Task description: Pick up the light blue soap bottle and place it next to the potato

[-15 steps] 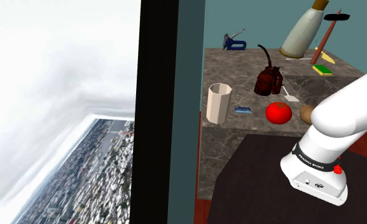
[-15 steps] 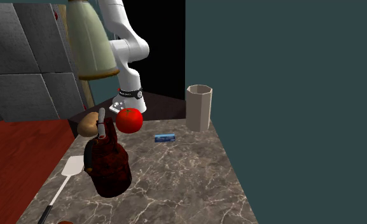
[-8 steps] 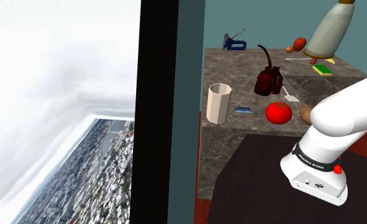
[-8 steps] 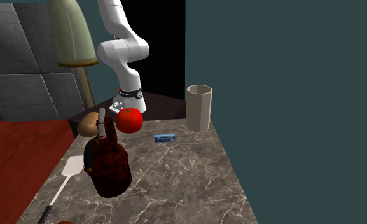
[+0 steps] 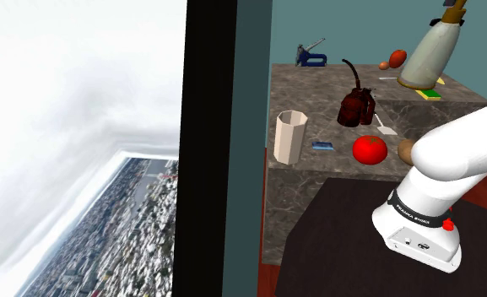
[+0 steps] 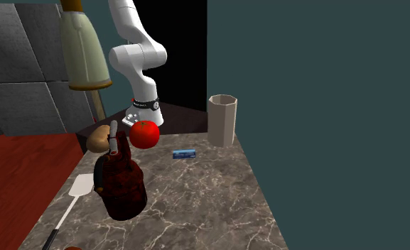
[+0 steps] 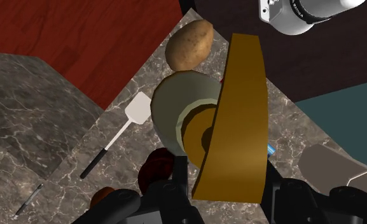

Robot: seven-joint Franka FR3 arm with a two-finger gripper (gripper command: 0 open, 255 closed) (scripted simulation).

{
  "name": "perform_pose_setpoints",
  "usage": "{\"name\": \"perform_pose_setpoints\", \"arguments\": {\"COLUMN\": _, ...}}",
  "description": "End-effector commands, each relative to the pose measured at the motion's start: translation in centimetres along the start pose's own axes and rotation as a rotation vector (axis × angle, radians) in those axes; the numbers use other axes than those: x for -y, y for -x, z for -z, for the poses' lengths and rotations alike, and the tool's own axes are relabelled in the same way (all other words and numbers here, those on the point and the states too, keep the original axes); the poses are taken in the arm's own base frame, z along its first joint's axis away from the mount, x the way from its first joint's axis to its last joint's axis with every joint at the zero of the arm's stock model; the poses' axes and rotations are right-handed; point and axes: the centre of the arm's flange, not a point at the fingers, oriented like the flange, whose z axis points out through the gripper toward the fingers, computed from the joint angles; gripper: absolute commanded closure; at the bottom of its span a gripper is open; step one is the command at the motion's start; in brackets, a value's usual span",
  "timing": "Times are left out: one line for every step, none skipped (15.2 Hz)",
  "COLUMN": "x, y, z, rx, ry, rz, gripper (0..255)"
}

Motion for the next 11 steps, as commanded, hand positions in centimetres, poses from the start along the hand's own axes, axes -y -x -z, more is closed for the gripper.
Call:
{"name": "perform_pose_setpoints", "arguments": {"x": 0.0, "y": 0.0, "z": -1.1, "rx": -0.001, "ry": 0.001, "rz": 0.000, "gripper": 255}}
{"name": "perform_pose_setpoints", "arguments": {"x": -0.1, "y": -0.1, "z": -1.6, "rx": -0.001, "ry": 0.001, "rz": 0.000, "gripper": 255}}
{"name": "perform_pose_setpoints", "arguments": {"x": -0.1, "y": -0.1, "z": -2.1, "rx": -0.001, "ry": 0.001, "rz": 0.000, "gripper": 255}}
{"name": "perform_pose_setpoints", "arguments": {"x": -0.1, "y": -0.1, "z": -2.6, "rx": -0.001, "ry": 0.001, "rz": 0.000, "gripper": 255}}
{"name": "perform_pose_setpoints", "arguments": {"x": -0.1, "y": -0.1, "z": -3.2, "rx": -0.001, "ry": 0.001, "rz": 0.000, "gripper": 255}}
{"name": "perform_pose_setpoints", "arguments": {"x": -0.1, "y": -0.1, "z": -3.7, "rx": -0.001, "ry": 0.001, "rz": 0.000, "gripper": 255}}
{"name": "perform_pose_setpoints", "arguments": {"x": -0.1, "y": -0.2, "z": -4.2, "rx": -0.001, "ry": 0.001, "rz": 0.000, "gripper": 255}}
{"name": "perform_pose_setpoints", "arguments": {"x": -0.2, "y": -0.2, "z": -4.7, "rx": -0.001, "ry": 0.001, "rz": 0.000, "gripper": 255}}
{"name": "perform_pose_setpoints", "arguments": {"x": -0.2, "y": -0.2, "z": -5.3, "rx": -0.001, "ry": 0.001, "rz": 0.000, "gripper": 255}}
{"name": "perform_pose_setpoints", "arguments": {"x": -0.2, "y": -0.2, "z": -5.8, "rx": -0.001, "ry": 0.001, "rz": 0.000, "gripper": 255}}
{"name": "perform_pose_setpoints", "arguments": {"x": -0.2, "y": -0.2, "z": -6.3, "rx": -0.001, "ry": 0.001, "rz": 0.000, "gripper": 255}}
